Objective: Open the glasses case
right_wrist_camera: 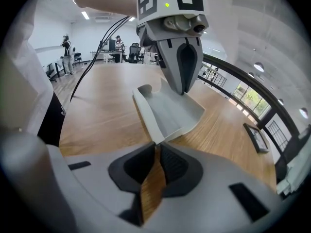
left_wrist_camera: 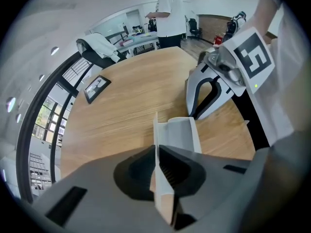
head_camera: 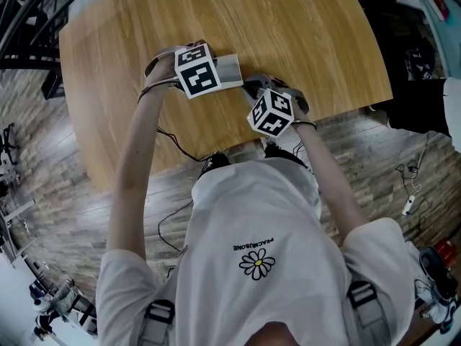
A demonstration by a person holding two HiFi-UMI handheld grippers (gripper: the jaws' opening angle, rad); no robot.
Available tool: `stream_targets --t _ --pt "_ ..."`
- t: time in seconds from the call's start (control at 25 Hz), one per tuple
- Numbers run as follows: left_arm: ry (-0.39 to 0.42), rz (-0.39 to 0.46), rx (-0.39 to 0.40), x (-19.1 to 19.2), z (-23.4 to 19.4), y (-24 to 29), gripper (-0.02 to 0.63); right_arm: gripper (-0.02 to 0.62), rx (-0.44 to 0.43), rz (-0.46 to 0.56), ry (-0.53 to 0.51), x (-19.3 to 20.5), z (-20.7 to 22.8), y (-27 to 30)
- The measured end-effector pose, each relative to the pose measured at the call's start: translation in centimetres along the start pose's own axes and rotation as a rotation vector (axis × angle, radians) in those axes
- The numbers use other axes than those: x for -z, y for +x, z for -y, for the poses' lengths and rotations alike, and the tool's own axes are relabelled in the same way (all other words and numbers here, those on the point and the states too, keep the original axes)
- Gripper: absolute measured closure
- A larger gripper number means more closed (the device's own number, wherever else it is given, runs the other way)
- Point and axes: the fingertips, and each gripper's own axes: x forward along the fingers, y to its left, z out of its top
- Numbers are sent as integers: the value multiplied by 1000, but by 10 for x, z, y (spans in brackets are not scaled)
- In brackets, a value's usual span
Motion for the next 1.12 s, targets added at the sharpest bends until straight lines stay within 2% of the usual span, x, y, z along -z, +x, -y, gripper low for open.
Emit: stream_targets --t 0.2,0.4,0.56,0.68,0.8,0.84,1.0,1.12 --pt "-4 8 -23 0 -5 -2 567 552 -5 2 2 0 0 0" --pt "27 10 -61 -2 -9 -5 528 549 -13 4 5 2 2 -1" --pt "25 52 -94 -11 -14 -18 532 546 -18 -3 2 6 1 -7" --pt "23 96 -145 -21 -26 -39 541 546 -5 23 57 4 12 -17" --pt "-16 171 -200 -32 -42 -63 553 556 69 108 106 -12 40 -38" --pt "-28 195 -218 -35 -47 -72 558 582 106 147 110 -21 51 -49" --pt "-45 277 -323 -44 -64 -109 583 588 224 327 141 -67 92 -100" --pt "-121 418 -420 -57 -79 -146 590 589 272 514 276 -99 125 -144"
